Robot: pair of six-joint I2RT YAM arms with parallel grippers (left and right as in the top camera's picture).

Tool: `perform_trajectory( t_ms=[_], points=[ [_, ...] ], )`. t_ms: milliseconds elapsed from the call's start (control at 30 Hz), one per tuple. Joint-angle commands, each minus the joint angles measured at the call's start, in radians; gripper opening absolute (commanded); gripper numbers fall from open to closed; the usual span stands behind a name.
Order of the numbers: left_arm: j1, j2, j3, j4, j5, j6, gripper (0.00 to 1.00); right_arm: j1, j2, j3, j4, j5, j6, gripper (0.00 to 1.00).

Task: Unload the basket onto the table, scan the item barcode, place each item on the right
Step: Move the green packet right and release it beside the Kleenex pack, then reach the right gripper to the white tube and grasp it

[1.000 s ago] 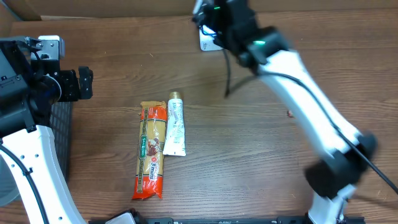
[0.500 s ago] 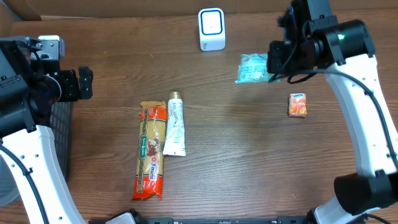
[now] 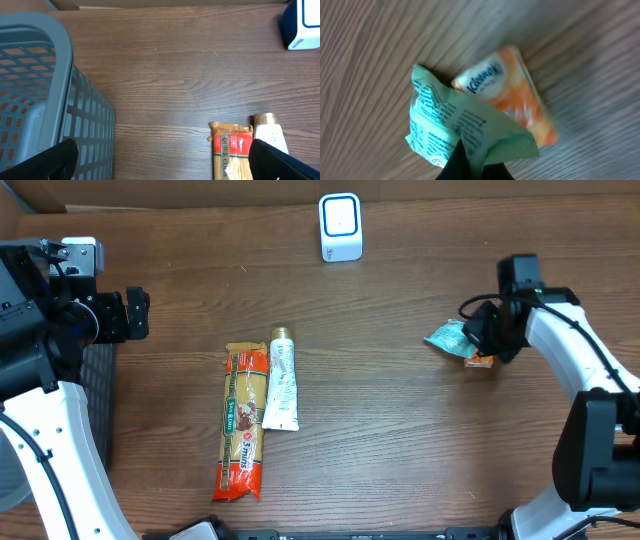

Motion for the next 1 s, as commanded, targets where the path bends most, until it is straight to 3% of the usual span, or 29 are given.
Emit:
perform_trajectory(
  t_ms=[0, 67, 100, 200, 400, 533, 700, 867, 967],
  points=[
    [0.0, 0.002, 0.014, 0.003, 0.008, 0.018, 1.0, -0.042, -0.017, -0.001, 0.005, 0.053, -0.008, 0.21],
    [0.0, 0.002, 0.014, 0.003, 0.008, 0.018, 1.0, -0.059, -0.018, -0.001, -0.003, 0.053, -0.085, 0.55],
    [0.0, 0.002, 0.014, 0.003, 0.008, 0.018, 1.0, -0.066, -0.018, 0.0, -0.01, 0.053, -0.117, 0.61],
    [0.0, 0.002, 0.014, 0.003, 0.008, 0.018, 1.0, -0.089, -0.02, 0.019, -0.044, 0.048, -0.185, 0.69],
    [0.0, 0.002, 0.014, 0.003, 0.008, 0.018, 1.0, -0.108, -0.025, 0.22, -0.238, -0.01, -0.295, 0.76],
    [0.0, 0.002, 0.014, 0.003, 0.008, 0.018, 1.0, -0.071, -0.025, 0.377, -0.337, -0.16, -0.399, 0.79],
    [0.0, 0.002, 0.014, 0.003, 0.008, 0.018, 1.0, 0.044, -0.021, 0.387, -0.282, -0.361, -0.415, 0.81],
    [0.0, 0.002, 0.014, 0.003, 0.008, 0.018, 1.0, 0.229, 0.002, 0.359, -0.19, -0.385, -0.386, 0.82],
    [0.0, 0.002, 0.014, 0.003, 0.008, 0.018, 1.0, 0.362, 0.022, 0.305, -0.074, -0.385, -0.299, 0.82]
  ],
)
